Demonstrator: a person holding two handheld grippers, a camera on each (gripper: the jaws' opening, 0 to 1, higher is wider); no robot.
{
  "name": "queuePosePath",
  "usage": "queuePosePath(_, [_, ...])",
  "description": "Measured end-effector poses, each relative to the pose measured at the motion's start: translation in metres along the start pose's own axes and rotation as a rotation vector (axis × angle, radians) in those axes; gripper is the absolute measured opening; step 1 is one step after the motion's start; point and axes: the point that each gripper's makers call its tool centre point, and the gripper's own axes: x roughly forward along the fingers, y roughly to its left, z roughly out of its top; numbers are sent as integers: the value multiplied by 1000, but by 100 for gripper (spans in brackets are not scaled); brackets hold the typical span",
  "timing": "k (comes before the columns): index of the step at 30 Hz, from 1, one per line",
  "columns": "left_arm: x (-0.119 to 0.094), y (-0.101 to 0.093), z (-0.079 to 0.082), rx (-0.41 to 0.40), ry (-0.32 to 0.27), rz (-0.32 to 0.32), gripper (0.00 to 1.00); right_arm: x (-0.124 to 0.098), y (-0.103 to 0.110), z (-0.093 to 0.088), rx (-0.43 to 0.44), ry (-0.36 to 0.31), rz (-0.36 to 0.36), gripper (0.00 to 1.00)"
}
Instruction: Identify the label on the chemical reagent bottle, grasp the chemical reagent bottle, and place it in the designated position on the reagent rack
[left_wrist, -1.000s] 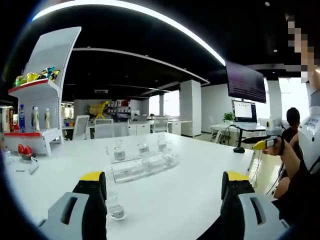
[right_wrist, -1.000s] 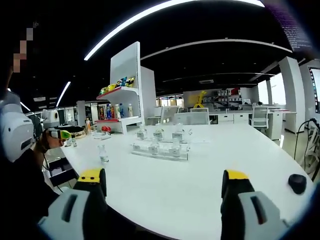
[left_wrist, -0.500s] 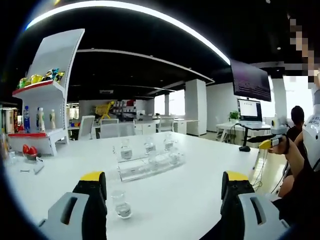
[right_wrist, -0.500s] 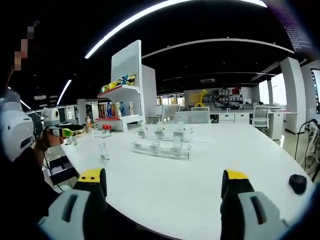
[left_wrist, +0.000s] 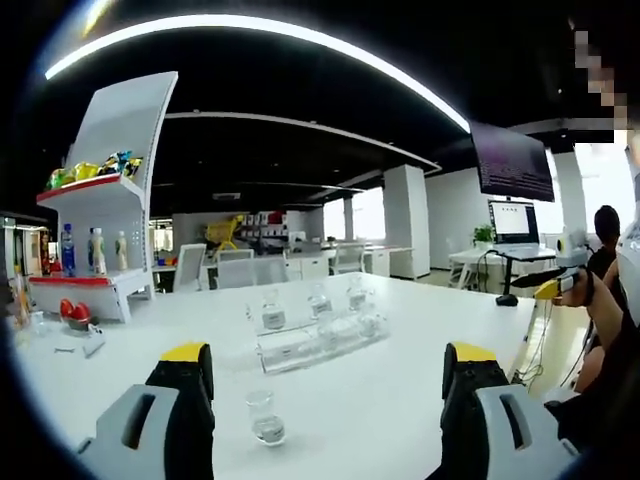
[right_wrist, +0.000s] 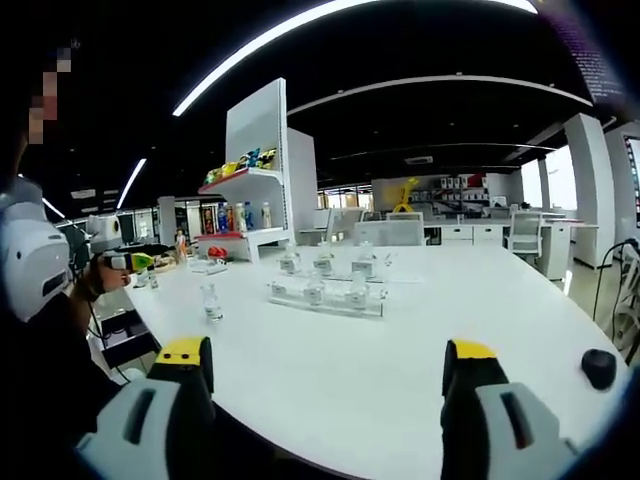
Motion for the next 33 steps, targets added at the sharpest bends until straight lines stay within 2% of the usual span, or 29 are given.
queuePosePath(4, [-2,0,8,12,-16,6,94,-1,1,-2,-6,3,4,92])
queuePosePath(8, [-4,6,5,10,-7,25,95,-1,-2,-1,-5,4,-4,92])
queuePosePath(12, [-2,11,-16,108,79,53,95,2,-1,0,0,-1,0,92])
queuePosePath(20, [10,20,-38,77,102,54,95,8,4,-5,-2,15,15,92])
queuePosePath(33, [37,47,-89,50,147,109,95,4,1,-7,0,17,7,91])
